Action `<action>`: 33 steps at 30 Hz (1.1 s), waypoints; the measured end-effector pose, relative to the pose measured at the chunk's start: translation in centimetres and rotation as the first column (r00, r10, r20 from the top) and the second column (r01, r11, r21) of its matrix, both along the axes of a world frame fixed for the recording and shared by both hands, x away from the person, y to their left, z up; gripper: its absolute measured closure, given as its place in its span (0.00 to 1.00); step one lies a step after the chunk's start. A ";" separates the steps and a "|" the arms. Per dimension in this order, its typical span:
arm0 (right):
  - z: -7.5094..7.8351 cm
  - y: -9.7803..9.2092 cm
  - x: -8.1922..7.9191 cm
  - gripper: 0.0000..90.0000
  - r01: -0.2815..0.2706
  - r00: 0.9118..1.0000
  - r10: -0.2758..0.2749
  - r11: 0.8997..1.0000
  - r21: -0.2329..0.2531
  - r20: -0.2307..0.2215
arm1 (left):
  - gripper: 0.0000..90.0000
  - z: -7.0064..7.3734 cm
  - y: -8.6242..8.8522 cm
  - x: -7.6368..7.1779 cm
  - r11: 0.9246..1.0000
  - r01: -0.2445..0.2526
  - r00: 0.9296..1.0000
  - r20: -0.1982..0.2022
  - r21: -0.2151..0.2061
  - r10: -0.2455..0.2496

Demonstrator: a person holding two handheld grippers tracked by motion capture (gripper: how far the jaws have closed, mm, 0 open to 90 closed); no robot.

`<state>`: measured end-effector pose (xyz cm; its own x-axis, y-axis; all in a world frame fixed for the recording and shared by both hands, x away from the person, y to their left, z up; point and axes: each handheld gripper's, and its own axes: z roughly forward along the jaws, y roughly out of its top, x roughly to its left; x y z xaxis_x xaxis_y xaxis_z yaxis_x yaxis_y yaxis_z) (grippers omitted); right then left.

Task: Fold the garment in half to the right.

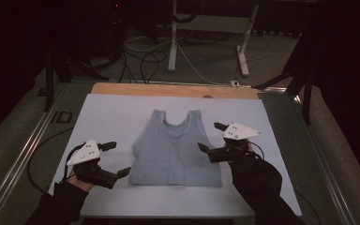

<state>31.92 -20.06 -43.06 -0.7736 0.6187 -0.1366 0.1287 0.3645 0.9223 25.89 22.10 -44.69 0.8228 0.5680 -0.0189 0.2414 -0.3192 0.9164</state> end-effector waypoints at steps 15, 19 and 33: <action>1.3 4.6 4.9 0.09 -0.073 0.997 0.072 0.997 -0.011 -0.022 | 0.00 0.5 -1.8 -0.5 0.999 -0.036 0.999 0.013 0.024 0.035; 1.3 5.6 6.2 0.09 -0.096 0.995 0.096 0.995 -0.003 -0.029 | 0.00 0.4 -2.5 -0.7 0.997 -0.070 0.997 0.012 0.045 0.070; 0.4 10.7 10.3 0.09 -0.155 0.985 0.156 0.988 0.022 -0.069 | 0.00 -1.1 -3.6 -0.6 0.973 -0.216 0.976 -0.005 0.077 0.217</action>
